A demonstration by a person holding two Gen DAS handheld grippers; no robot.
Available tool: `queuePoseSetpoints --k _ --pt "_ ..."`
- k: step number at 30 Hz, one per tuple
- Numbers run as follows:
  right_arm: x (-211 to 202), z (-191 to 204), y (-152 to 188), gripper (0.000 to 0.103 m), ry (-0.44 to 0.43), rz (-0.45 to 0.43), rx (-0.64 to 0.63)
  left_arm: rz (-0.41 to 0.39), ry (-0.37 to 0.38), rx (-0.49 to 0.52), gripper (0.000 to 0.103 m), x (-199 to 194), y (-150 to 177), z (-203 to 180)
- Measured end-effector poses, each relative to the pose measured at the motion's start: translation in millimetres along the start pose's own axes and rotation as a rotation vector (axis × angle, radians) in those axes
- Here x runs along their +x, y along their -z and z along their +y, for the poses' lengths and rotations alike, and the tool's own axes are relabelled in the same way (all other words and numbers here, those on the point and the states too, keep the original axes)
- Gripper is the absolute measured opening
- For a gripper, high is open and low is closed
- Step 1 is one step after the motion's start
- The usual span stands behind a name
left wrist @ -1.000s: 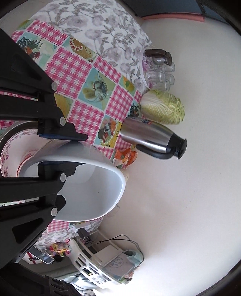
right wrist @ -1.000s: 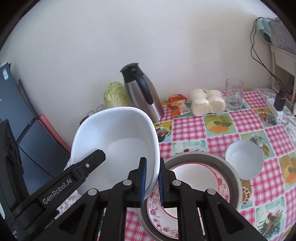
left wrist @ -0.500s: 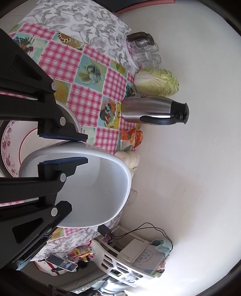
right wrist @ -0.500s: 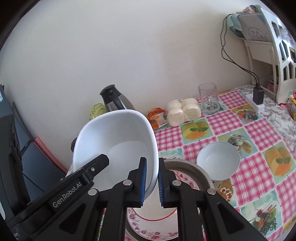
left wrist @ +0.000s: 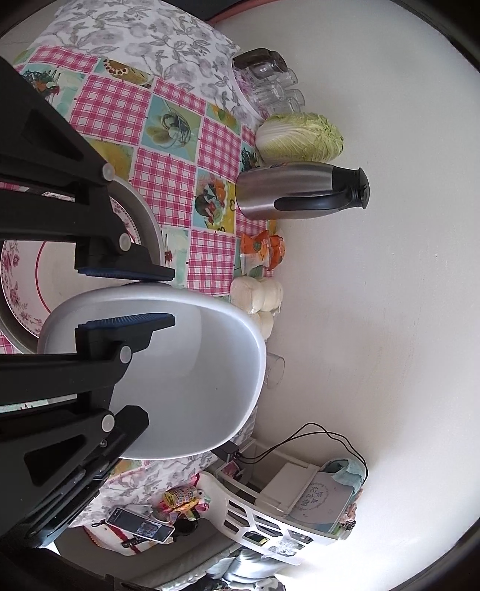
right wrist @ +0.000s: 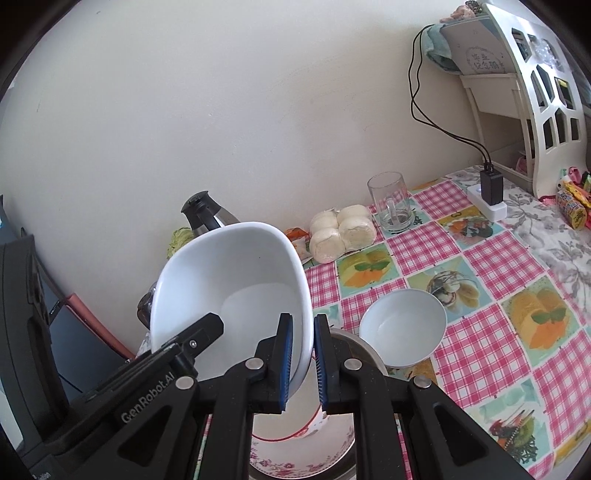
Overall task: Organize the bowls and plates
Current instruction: 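Lift the white square bowl with both grippers and carry it over the basin, then lower the white square bowl into the red-rimmed bowl with both grippers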
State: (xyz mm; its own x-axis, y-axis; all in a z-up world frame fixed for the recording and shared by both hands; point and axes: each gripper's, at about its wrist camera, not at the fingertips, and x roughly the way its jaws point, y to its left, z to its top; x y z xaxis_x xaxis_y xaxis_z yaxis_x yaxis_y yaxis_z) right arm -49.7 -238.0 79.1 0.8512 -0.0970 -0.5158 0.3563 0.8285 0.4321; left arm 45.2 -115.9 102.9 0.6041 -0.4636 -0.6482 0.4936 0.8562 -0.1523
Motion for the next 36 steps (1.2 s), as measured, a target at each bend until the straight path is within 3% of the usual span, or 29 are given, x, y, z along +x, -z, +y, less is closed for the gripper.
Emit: queuePoseSetpoints --k 17,36 --pt "21.0 -8.3 6.0 0.013 -0.014 0.065 0.033 0.054 -0.010 -0.026 0.018 16.3 3.1 9.9" --pt "51.7 -0.8 28.6 0.015 0.024 0.187 0.000 0.211 -0.034 -0.087 0.018 49.8 27.5 39.0"
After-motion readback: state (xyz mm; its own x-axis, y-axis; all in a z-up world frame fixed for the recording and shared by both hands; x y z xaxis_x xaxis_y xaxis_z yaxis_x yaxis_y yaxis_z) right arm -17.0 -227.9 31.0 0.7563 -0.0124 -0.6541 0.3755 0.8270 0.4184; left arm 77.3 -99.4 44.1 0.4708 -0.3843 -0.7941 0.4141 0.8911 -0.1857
